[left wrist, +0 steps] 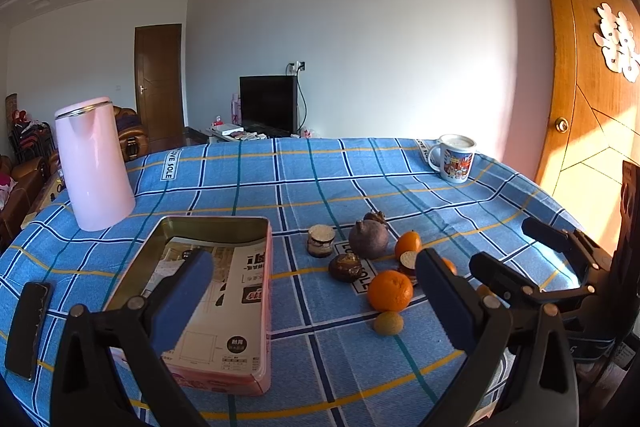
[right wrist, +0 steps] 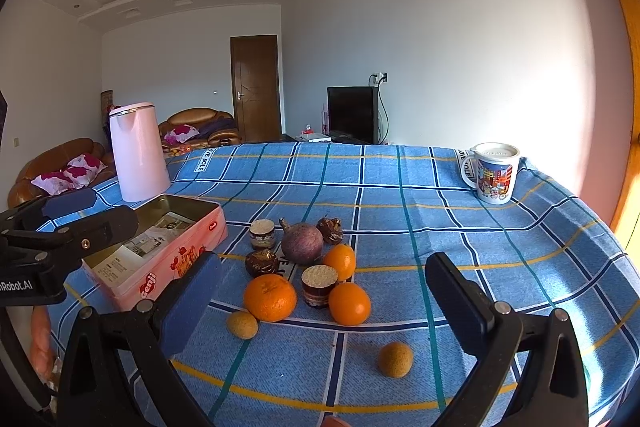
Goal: Organize fruits
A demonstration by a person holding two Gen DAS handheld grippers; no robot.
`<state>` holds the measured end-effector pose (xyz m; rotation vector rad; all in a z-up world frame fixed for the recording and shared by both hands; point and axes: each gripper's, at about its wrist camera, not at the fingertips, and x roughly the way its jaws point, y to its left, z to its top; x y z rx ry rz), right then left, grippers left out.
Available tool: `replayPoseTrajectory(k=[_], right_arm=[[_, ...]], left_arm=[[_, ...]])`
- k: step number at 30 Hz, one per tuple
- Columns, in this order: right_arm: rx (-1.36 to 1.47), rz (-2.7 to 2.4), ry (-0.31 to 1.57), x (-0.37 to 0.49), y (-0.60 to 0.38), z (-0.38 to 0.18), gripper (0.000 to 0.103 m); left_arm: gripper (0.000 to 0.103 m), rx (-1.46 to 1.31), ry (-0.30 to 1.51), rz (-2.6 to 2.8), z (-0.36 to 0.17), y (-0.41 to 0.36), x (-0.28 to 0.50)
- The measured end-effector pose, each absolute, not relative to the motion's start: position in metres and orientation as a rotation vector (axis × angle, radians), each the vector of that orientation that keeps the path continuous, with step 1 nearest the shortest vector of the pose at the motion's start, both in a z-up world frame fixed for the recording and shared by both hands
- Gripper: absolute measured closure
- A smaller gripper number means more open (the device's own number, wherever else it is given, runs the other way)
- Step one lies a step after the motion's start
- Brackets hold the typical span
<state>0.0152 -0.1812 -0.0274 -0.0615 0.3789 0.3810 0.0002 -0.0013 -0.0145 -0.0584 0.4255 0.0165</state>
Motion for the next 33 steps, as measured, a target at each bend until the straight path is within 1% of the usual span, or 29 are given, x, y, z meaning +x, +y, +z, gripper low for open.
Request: replayPoseTrajectory(k=[19, 24, 30, 31, 33], right_arm=[[-0.068, 0.345, 0.399, 0.018, -0.188, -0.037, 0.001], [-0.078, 0.306, 0.411, 0.02, -0.199, -0.044, 0.001], [-0.08, 0.287, 0.468, 0.025, -0.217, -0.067, 0.001], [-0.08, 0.288, 0.481, 0.026, -0.219, -0.071, 0.002], [-0.077, 0.301, 0.506, 0.028, -0.222, -0.079, 0.006]], left_arm=[[0.0, -0.048, 0.45, -0.002, -0.024, -0.013, 0.005], [0.0, -0.05, 0.48, -0.031, -0.036, -0.021, 0.012], [0.001, -0.011, 0.534, -0.08, -0.058, -0.041, 0.026], [0.001, -0.01, 0.547, -0.09, -0.063, -0.043, 0.03], [0.008, -0.018, 0.588, -0.111, -0.073, -0.048, 0.038]])
